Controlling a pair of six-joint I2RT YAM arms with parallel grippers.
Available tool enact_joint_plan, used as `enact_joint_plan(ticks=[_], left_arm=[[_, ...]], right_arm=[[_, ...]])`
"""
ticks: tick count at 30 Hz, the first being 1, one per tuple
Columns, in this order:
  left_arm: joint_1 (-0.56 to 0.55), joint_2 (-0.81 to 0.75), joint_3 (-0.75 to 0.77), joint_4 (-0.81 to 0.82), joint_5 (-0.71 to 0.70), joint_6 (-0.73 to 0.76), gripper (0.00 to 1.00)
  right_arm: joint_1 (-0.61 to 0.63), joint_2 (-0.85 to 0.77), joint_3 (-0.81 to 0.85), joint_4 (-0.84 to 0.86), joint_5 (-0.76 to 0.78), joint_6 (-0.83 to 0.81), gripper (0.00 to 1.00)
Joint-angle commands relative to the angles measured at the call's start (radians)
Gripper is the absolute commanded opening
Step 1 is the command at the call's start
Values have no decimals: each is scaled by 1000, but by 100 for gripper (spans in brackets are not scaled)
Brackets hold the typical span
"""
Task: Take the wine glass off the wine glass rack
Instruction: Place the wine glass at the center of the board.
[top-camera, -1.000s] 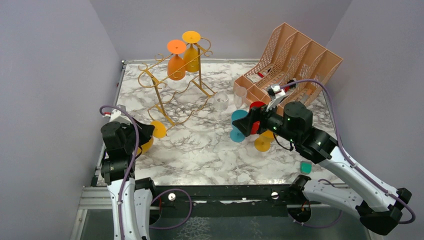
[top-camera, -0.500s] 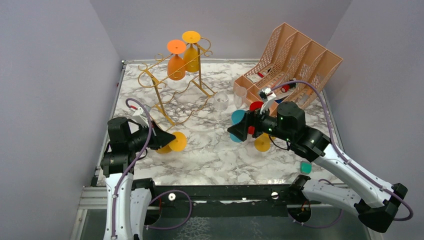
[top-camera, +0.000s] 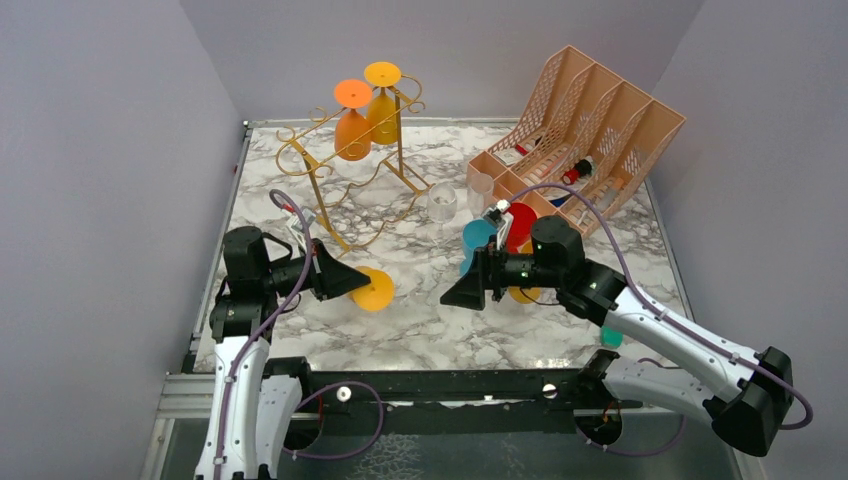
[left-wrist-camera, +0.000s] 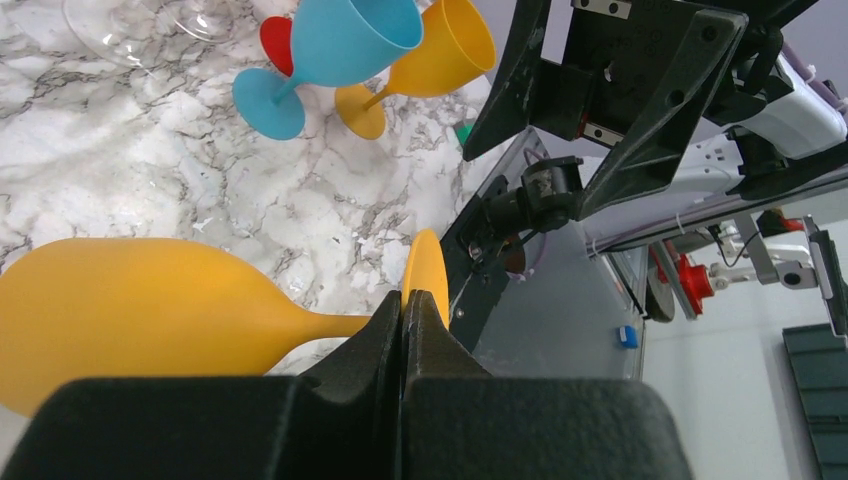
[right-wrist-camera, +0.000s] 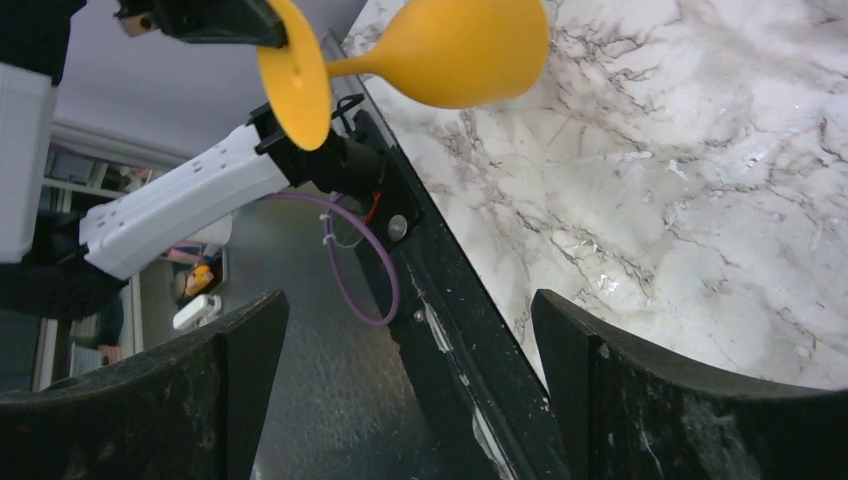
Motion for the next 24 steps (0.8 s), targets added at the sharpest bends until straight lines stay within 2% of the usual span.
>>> enact_joint_plan(ticks=[1,3,5,8,10,17,21,24], left_arm=[[-58,30,21,94,38,-12,0],[-125,69,13,105,6,8,0],[-218,112,19,121,-87,10,0],[-381,131,44,193,-231,-33,0],[-449,131,43,268,-287,-88,0],[-637,127,-30,549,-410,-244,0],[-704,143,-47,576,-437,-261,0],[-740,143,-61,579,-457,-262,0]], right_arm=[[3,-10,-35,120,-87,37,84],[3,-10,-57,162,-94,57,79],[3,0,-71,191,-108,67,75],[4,6,-65,164,-96,48,74],[5,0,-65,146,-85,29,71],[4,9,-94,170,-172,-6,58],[6,19,-100,217,-225,3,50],[6,18,-105,253,-236,12,39]])
